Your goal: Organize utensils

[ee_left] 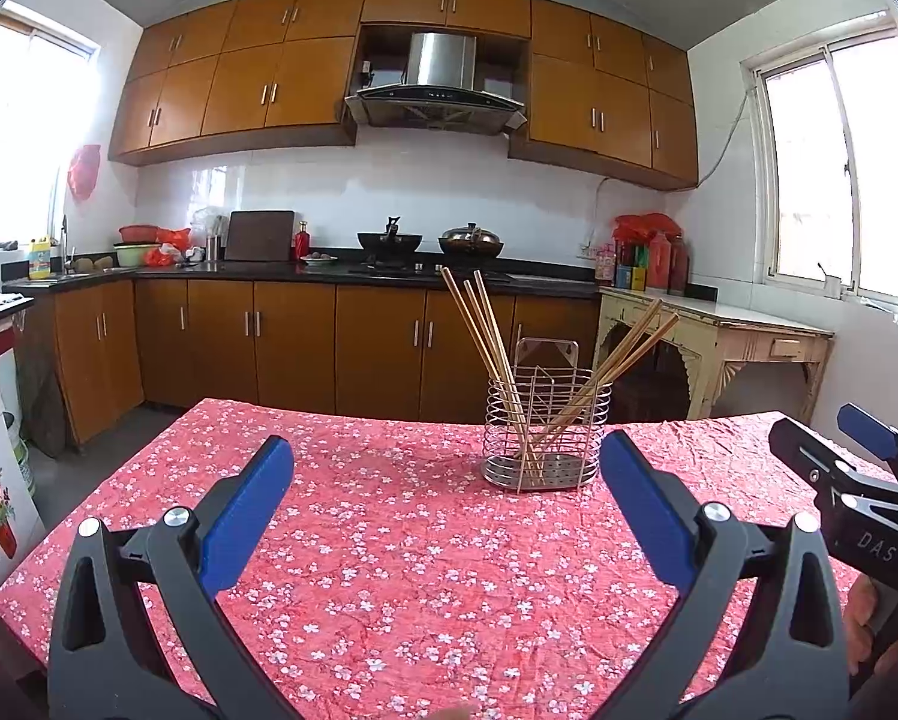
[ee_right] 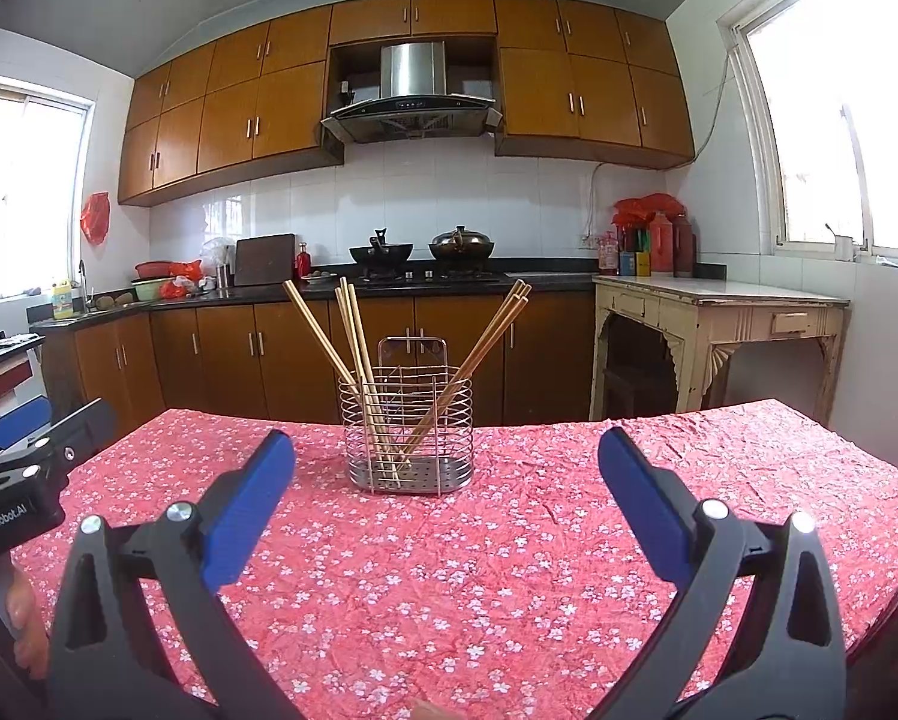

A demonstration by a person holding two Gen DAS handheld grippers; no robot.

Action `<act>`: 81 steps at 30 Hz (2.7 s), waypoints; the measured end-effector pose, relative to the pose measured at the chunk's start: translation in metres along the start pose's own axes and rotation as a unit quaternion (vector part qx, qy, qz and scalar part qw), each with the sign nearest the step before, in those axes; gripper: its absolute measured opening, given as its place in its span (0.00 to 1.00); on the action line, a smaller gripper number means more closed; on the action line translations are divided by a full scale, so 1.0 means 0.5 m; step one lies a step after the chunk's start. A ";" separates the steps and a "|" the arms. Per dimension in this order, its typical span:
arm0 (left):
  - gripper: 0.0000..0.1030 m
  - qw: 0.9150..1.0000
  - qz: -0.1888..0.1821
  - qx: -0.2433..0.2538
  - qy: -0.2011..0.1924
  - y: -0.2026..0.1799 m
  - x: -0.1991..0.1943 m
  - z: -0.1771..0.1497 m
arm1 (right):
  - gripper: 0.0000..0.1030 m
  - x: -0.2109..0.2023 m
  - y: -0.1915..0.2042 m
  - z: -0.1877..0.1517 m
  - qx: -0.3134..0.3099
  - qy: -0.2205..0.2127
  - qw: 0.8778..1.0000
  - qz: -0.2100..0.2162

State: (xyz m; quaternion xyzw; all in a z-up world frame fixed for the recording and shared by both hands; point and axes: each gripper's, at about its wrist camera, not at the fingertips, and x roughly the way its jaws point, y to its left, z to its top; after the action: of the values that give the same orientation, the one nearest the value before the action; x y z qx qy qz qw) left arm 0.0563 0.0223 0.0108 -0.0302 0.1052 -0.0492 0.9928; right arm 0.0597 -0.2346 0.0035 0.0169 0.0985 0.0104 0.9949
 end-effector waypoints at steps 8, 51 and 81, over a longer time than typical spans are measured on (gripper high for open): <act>0.98 1.000 0.003 0.001 0.001 0.003 0.001 0.000 | 0.96 0.003 0.002 -0.001 0.000 0.001 1.000 0.001; 0.98 1.000 -0.001 -0.001 0.009 0.003 0.002 -0.002 | 0.96 0.008 0.001 -0.007 0.003 0.004 1.000 0.005; 0.98 1.000 -0.003 -0.002 0.010 0.010 0.005 -0.001 | 0.96 0.008 0.000 -0.005 0.003 0.004 1.000 0.005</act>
State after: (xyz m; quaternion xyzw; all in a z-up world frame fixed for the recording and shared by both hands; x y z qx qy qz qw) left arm 0.0591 0.0271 0.0096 -0.0316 0.1153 -0.0524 0.9915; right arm 0.0632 -0.2346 0.0000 0.0206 0.1024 0.0148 0.9944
